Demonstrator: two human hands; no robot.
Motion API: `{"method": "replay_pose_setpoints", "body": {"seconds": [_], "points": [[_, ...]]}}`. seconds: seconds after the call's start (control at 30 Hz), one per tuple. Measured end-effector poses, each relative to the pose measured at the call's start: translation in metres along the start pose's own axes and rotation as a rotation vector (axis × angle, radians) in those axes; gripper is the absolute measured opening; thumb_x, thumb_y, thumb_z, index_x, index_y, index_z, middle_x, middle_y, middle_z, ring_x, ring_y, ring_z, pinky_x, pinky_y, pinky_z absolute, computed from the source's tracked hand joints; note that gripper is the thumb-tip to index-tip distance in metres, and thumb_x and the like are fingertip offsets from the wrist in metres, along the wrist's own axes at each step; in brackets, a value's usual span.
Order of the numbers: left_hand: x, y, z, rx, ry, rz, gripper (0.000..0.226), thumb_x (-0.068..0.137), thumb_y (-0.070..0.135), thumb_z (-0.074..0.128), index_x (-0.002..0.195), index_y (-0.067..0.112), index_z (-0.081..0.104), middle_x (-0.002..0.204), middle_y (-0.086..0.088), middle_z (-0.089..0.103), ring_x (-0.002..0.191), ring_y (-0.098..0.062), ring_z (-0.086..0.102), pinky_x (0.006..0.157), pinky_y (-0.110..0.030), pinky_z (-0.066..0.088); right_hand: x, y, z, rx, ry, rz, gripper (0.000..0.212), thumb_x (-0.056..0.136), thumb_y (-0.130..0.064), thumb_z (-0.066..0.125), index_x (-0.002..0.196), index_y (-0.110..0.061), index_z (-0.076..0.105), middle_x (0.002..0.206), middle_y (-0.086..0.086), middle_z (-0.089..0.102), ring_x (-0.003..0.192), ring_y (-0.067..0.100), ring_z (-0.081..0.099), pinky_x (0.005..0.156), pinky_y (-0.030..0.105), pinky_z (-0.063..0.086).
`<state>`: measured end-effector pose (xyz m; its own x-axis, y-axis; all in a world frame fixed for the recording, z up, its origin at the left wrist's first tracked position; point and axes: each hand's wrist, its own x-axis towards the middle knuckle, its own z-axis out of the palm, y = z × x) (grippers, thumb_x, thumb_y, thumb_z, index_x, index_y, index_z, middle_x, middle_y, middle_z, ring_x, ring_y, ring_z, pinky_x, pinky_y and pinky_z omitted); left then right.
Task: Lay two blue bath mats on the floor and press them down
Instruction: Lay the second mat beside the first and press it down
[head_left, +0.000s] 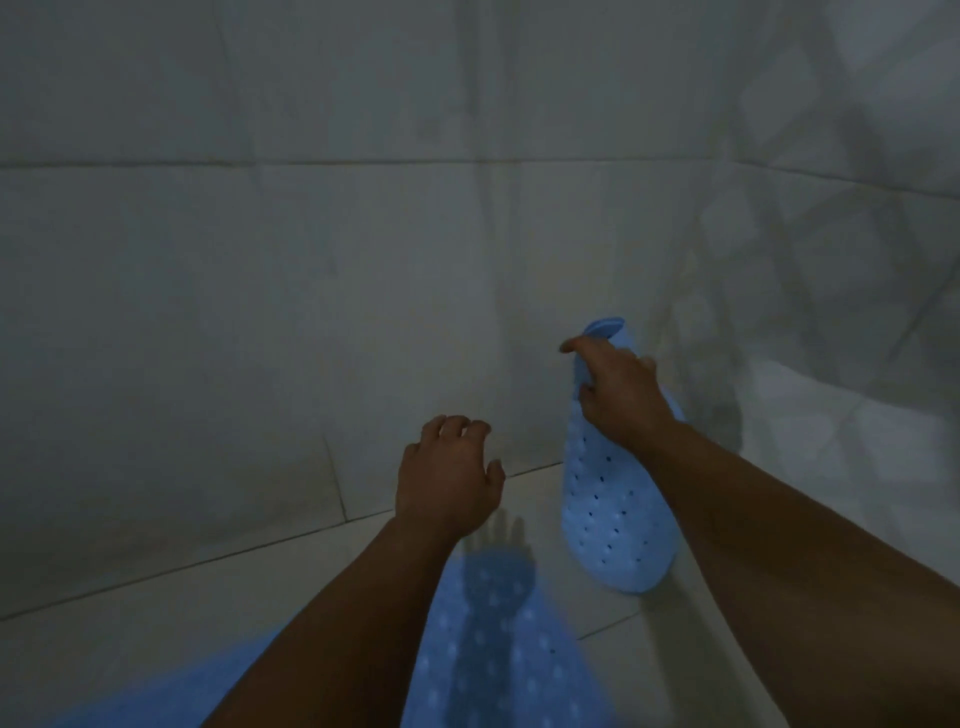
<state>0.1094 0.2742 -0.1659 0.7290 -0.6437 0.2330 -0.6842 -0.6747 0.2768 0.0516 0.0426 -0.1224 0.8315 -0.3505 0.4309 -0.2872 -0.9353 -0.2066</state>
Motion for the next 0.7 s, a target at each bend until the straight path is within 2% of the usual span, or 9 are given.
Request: {"method": "replay_pose_setpoints", "body": {"seconds": [0.1, 0.2, 0.27, 0.33, 0.37, 0.43, 0.53, 0.6, 0.7], "points": [[-0.014, -0.023, -0.045, -0.009, 0.078, -0.027, 0.056, 0.096, 0.043, 0.053, 0.149, 0.025, 0.043, 0.151, -0.002, 0.047, 0.143, -0.026, 0.035, 0.106, -0.044, 0.042, -0.007, -0.054, -0.015, 0.073, -0.059, -0.165, 0.06, 0.087, -0.011, 0.06, 0.141, -0.034, 0.047, 0.134, 0.003, 0.06, 0.119, 0.033, 0.056, 0.089, 0.04, 0.028], [-0.026, -0.053, -0.093, -0.045, 0.157, -0.085, 0.063, 0.095, 0.037, 0.057, 0.154, 0.024, 0.036, 0.155, -0.004, 0.042, 0.143, -0.029, 0.035, 0.107, -0.046, 0.041, -0.004, -0.122, -0.036, 0.097, -0.104, -0.312, 0.062, 0.088, -0.019, 0.061, 0.144, -0.038, 0.042, 0.137, -0.001, 0.058, 0.122, 0.029, 0.054, 0.096, 0.042, 0.03], [-0.038, -0.083, -0.127, -0.15, 0.183, -0.122, 0.077, 0.093, 0.032, 0.061, 0.159, 0.027, 0.023, 0.164, -0.006, 0.029, 0.148, -0.03, 0.029, 0.113, -0.049, 0.037, -0.008, -0.178, -0.049, 0.124, -0.165, -0.406, 0.065, 0.09, -0.023, 0.062, 0.148, -0.041, 0.037, 0.131, 0.001, 0.061, 0.117, 0.027, 0.055, 0.099, 0.043, 0.031], [-0.051, -0.108, -0.154, -0.301, 0.141, -0.112, 0.094, 0.088, 0.028, 0.068, 0.161, 0.033, 0.009, 0.17, -0.003, 0.01, 0.155, -0.026, 0.017, 0.119, -0.052, 0.029, -0.014, -0.223, -0.053, 0.17, -0.211, -0.493, 0.068, 0.091, -0.024, 0.063, 0.149, -0.043, 0.032, 0.127, 0.0, 0.063, 0.112, 0.024, 0.056, 0.1, 0.043, 0.033], [-0.06, -0.121, -0.168, -0.353, 0.119, -0.108, 0.099, 0.085, 0.026, 0.071, 0.161, 0.034, 0.009, 0.171, -0.003, 0.009, 0.156, -0.025, 0.015, 0.12, -0.052, 0.028, -0.019, -0.245, -0.053, 0.189, -0.228, -0.533, 0.069, 0.091, -0.024, 0.064, 0.15, -0.042, 0.031, 0.127, -0.001, 0.063, 0.11, 0.023, 0.057, 0.101, 0.044, 0.033], [-0.09, -0.152, -0.192, -0.357, 0.088, -0.119, 0.094, 0.08, 0.023, 0.075, 0.159, 0.03, 0.024, 0.165, -0.007, 0.029, 0.15, -0.027, 0.031, 0.117, -0.048, 0.036, -0.031, -0.287, -0.047, 0.236, -0.27, -0.584, 0.069, 0.091, -0.025, 0.067, 0.149, -0.039, 0.033, 0.128, -0.002, 0.063, 0.109, 0.024, 0.059, 0.103, 0.045, 0.035], [-0.139, -0.191, -0.215, -0.123, 0.051, -0.145, 0.07, 0.077, 0.04, 0.075, 0.142, 0.029, 0.05, 0.136, -0.005, 0.061, 0.122, -0.029, 0.057, 0.095, -0.044, 0.052, -0.053, -0.327, -0.027, 0.289, -0.314, -0.588, 0.064, 0.087, -0.03, 0.069, 0.144, -0.037, 0.039, 0.121, 0.0, 0.068, 0.106, 0.026, 0.065, 0.099, 0.048, 0.044], [-0.169, -0.209, -0.221, 0.064, 0.033, -0.178, 0.054, 0.082, 0.045, 0.074, 0.13, 0.028, 0.059, 0.118, -0.007, 0.066, 0.109, -0.029, 0.059, 0.083, -0.04, 0.054, -0.07, -0.345, -0.012, 0.313, -0.286, -0.566, 0.055, 0.088, -0.034, 0.067, 0.138, -0.034, 0.044, 0.117, 0.0, 0.07, 0.104, 0.026, 0.066, 0.095, 0.048, 0.048], [-0.206, -0.228, -0.224, 0.24, 0.147, -0.166, 0.039, 0.086, 0.05, 0.069, 0.115, 0.025, 0.067, 0.104, -0.002, 0.07, 0.1, -0.027, 0.056, 0.068, -0.036, 0.047, -0.088, -0.373, 0.003, 0.334, -0.177, -0.568, 0.053, 0.09, -0.034, 0.065, 0.139, -0.031, 0.046, 0.129, -0.002, 0.062, 0.109, 0.024, 0.063, 0.093, 0.047, 0.048]]}}
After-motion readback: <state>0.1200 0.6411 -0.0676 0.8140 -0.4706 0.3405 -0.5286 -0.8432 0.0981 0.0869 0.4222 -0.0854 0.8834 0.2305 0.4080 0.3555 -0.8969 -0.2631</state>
